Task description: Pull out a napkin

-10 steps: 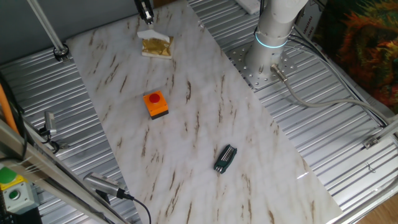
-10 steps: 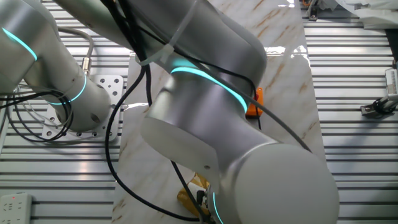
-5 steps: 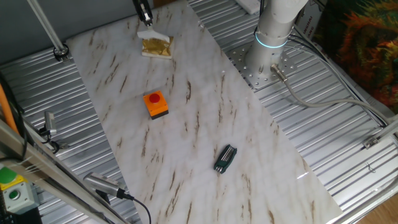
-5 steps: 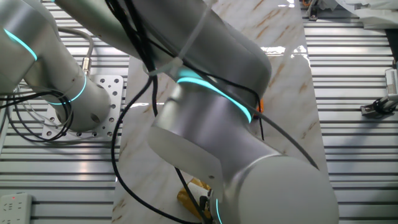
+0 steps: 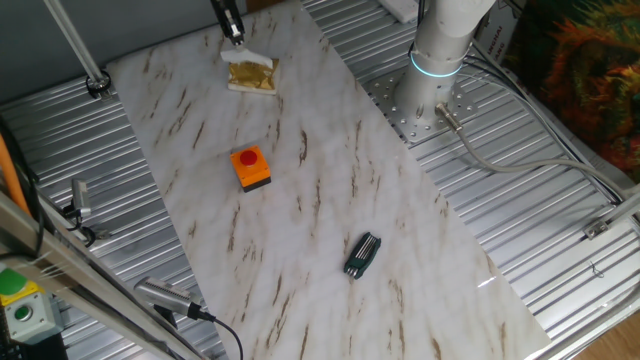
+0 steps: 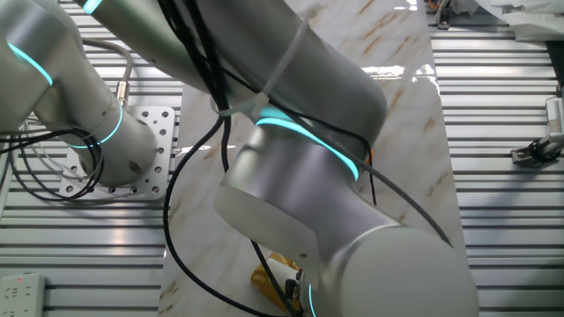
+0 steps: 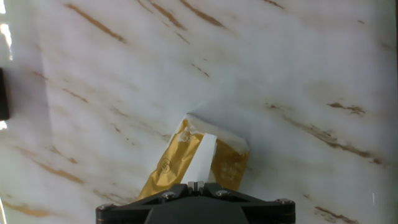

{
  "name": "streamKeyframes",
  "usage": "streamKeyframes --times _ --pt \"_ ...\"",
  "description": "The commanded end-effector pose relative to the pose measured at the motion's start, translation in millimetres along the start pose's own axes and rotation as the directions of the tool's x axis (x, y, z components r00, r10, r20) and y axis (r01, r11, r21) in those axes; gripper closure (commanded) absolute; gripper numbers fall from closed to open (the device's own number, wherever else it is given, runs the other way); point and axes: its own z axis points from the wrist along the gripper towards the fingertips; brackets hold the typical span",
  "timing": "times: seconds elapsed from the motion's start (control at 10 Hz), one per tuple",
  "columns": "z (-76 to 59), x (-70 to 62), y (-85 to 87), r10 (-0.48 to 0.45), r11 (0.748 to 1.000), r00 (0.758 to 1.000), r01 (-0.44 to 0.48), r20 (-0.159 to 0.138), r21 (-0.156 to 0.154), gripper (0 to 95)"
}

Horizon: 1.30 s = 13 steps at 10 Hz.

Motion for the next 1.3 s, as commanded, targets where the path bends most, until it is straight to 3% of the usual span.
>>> streamKeyframes --times 0.1,0.2,0.3,0.4,0.5,0.9,1.3 --pt "-0.2 0.2 0.8 -0.01 1.0 1.0 0.01 0.0 0.004 76.0" --pt "-0.2 0.2 0.8 -0.014 1.0 1.0 0.014 0.001 -0.003 57.0" --pt "-0.2 0.2 0.9 -0.026 1.0 1.0 0.026 0.002 -0.006 19.0" --pt "-0.2 0.2 0.9 -0.032 0.999 0.999 0.032 0.004 -0.01 19.0" --pt "-0.2 0.2 0.9 -0.032 0.999 0.999 0.032 0.003 -0.013 0.0" --pt "1.6 -0.7 0.2 -0.032 0.999 0.999 0.032 0.004 -0.016 0.0" --pt "11.9 -5.0 -3.2 -0.035 0.999 0.999 0.035 0.006 -0.016 0.0"
